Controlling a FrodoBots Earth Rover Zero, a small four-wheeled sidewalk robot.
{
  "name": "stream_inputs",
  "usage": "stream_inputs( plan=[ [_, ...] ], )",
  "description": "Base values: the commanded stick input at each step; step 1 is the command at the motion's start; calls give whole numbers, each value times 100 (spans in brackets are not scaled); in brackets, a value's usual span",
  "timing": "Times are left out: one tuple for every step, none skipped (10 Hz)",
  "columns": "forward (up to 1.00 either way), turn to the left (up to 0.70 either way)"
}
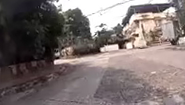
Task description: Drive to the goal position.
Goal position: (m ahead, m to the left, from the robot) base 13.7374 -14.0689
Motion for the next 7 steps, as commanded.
stream_inputs(
  plan=[
    [85,-34],
    [85,-4],
    [85,0],
    [85,0],
    [85,0],
    [85,0],
    [85,0]
  ],
)
